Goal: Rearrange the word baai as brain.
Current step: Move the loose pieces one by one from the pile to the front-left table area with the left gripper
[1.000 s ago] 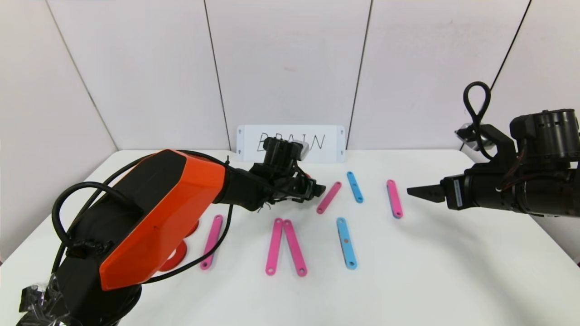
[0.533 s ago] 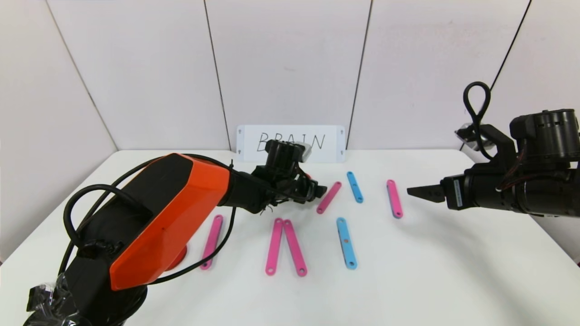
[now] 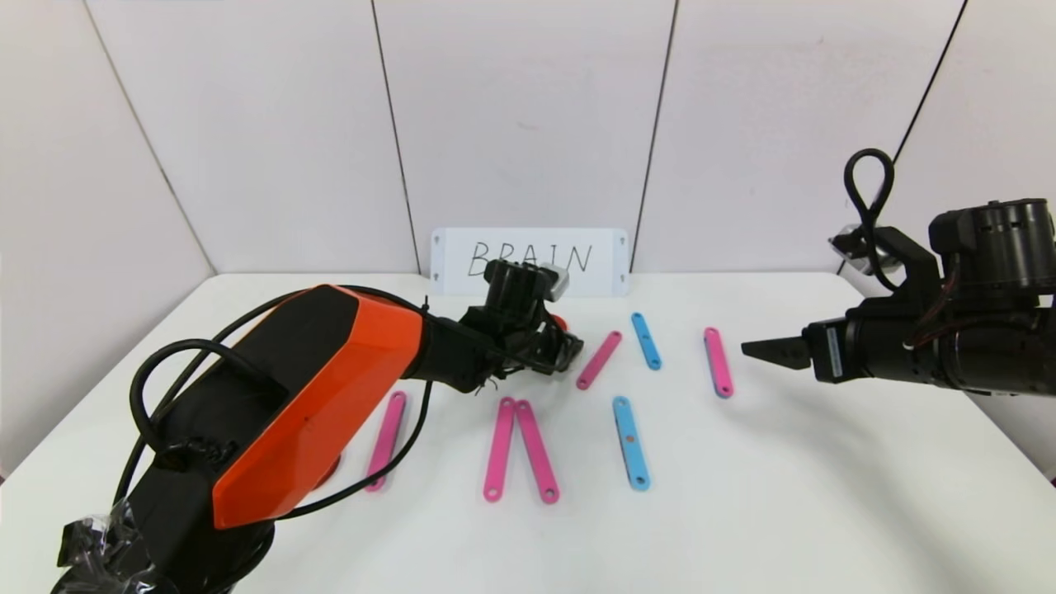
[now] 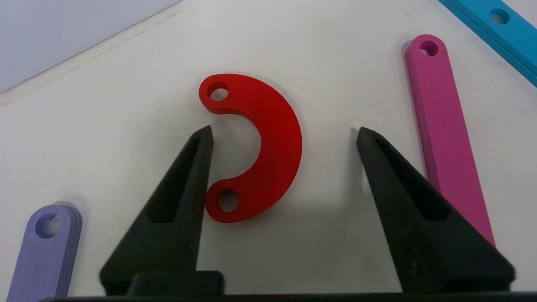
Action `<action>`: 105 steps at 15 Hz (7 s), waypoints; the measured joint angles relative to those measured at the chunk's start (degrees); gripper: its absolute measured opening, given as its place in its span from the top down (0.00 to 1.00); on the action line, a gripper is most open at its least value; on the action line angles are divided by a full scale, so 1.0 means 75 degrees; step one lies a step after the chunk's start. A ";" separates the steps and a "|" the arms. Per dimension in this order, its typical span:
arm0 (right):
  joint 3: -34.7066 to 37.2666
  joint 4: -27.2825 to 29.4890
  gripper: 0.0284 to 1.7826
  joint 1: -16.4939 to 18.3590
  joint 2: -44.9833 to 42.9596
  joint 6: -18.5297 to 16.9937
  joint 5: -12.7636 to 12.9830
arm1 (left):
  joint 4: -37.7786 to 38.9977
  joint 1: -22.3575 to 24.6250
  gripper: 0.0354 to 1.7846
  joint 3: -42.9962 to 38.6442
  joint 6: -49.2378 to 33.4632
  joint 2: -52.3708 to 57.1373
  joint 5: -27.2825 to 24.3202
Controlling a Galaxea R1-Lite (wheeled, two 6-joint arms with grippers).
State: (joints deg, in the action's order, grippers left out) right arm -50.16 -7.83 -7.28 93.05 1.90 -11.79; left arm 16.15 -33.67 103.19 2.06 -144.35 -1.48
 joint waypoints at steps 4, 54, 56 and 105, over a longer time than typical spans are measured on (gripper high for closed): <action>0.0000 0.0000 0.05 0.0000 0.0000 0.0000 0.0000 | -0.0002 0.0000 0.77 0.0029 0.0037 -0.0020 0.0080; -0.0003 -0.0011 0.05 -0.0059 0.0221 -0.0011 0.0011 | -0.4031 0.0076 0.85 -0.3524 -0.3384 0.3628 0.2768; -0.0003 -0.0015 0.05 -0.0059 0.0231 -0.0011 0.0021 | -0.4028 0.0085 0.85 -0.3527 -0.3402 0.3620 0.2758; -0.0003 -0.0015 0.05 -0.0057 0.0254 0.0000 0.0026 | -0.3171 0.1099 0.03 -0.0374 -0.1039 0.1419 0.0743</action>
State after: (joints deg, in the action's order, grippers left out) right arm -50.19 -7.94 -7.70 94.95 1.90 -11.59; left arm -7.63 -25.43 100.39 -5.73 -133.71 4.10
